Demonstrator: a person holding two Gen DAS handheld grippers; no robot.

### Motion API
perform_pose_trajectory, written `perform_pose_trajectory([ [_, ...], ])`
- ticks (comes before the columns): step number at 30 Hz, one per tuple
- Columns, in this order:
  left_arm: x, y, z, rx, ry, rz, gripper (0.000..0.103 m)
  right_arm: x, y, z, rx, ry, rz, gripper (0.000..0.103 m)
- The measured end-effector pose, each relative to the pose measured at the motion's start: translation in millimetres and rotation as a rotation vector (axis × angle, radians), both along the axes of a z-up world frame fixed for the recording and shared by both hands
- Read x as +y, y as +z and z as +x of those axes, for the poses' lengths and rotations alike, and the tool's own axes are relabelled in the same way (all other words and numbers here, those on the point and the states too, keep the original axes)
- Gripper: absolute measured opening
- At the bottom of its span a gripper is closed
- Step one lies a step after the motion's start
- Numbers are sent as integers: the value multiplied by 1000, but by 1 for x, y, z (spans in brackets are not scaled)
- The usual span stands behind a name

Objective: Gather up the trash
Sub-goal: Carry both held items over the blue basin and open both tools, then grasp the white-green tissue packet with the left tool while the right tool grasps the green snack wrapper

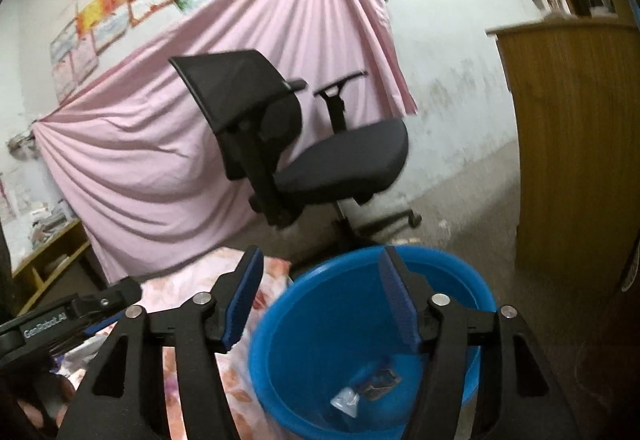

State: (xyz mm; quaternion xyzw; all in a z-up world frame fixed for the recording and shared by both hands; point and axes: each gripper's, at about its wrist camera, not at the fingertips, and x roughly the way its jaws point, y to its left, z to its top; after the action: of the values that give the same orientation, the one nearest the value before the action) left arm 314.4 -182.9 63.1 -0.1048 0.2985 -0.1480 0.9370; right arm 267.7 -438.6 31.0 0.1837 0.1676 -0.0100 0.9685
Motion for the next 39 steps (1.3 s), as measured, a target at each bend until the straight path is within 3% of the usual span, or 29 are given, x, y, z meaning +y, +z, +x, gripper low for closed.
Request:
perform_pose_trajectory([
  [3,21,9,-15,-54,63,19,60,10,10,-3,-47,7,3,77],
  [5,35,13,-22,-79,100,28,78,18,19,-8,-96,10,5,82],
  [10,74,31,-45,-181,223,69,99,40,33,-14,-194,25,32,103],
  [20,141,45,-103,-376,369,176,100,96,51,-30,-328,123,-34,103],
  [27,174,33,-133,-409,416,256,100,139,50,-40,-355,208,-116,103],
  [34,197,4,-143,-364,428,313,100,183,40,-32,-286,333,-191,103],
  [39,211,-19,-139,-299,401,344,100,219,20,-13,-105,429,-300,103],
])
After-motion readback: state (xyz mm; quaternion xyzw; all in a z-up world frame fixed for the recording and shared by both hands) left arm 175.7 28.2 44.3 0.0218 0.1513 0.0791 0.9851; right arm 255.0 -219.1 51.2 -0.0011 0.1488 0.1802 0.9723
